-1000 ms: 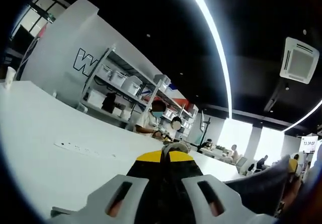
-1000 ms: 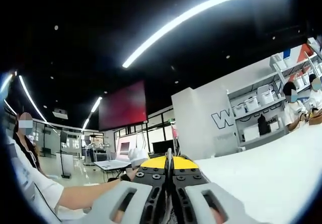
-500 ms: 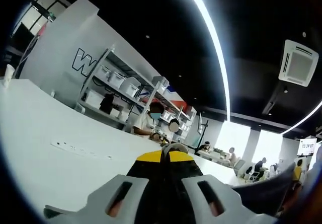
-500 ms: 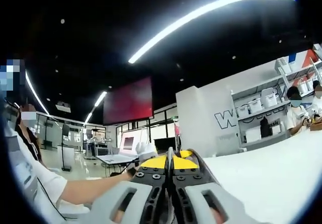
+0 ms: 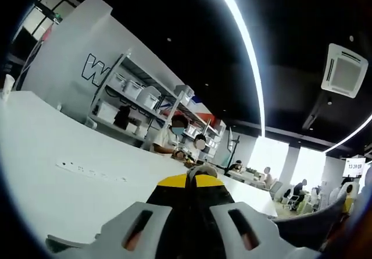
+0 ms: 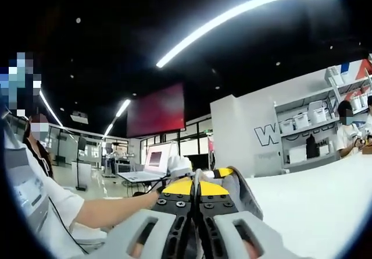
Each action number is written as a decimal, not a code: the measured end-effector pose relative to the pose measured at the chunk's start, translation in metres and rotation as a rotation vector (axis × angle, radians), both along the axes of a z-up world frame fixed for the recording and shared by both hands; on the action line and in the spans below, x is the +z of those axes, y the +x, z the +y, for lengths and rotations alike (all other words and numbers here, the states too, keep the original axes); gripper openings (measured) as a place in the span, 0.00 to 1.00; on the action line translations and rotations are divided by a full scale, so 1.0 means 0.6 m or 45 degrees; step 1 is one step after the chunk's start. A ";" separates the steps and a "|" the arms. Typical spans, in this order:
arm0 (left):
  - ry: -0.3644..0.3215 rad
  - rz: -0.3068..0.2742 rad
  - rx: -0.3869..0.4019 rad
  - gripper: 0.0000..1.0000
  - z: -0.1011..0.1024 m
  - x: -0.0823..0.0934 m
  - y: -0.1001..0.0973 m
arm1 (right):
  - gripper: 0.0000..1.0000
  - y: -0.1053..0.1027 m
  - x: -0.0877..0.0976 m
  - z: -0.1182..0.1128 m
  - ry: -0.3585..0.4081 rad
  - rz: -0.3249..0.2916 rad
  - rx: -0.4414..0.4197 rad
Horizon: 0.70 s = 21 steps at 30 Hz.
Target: Open the folded towel by lifting each exposed corner and separating the folded layers until the towel lies flat within the target outline without major curled edges
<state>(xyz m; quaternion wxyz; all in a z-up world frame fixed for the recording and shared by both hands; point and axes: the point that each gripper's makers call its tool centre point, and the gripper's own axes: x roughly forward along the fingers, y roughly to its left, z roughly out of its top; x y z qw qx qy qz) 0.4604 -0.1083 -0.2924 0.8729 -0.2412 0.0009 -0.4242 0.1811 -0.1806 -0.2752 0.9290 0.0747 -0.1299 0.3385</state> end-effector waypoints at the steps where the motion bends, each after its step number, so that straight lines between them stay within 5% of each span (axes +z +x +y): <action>1: -0.006 -0.001 -0.002 0.01 -0.002 0.003 0.001 | 0.00 -0.001 0.000 0.000 -0.004 -0.001 0.000; 21: 0.032 -0.010 -0.036 0.01 -0.043 0.005 -0.008 | 0.00 -0.016 -0.039 -0.010 -0.061 0.017 -0.025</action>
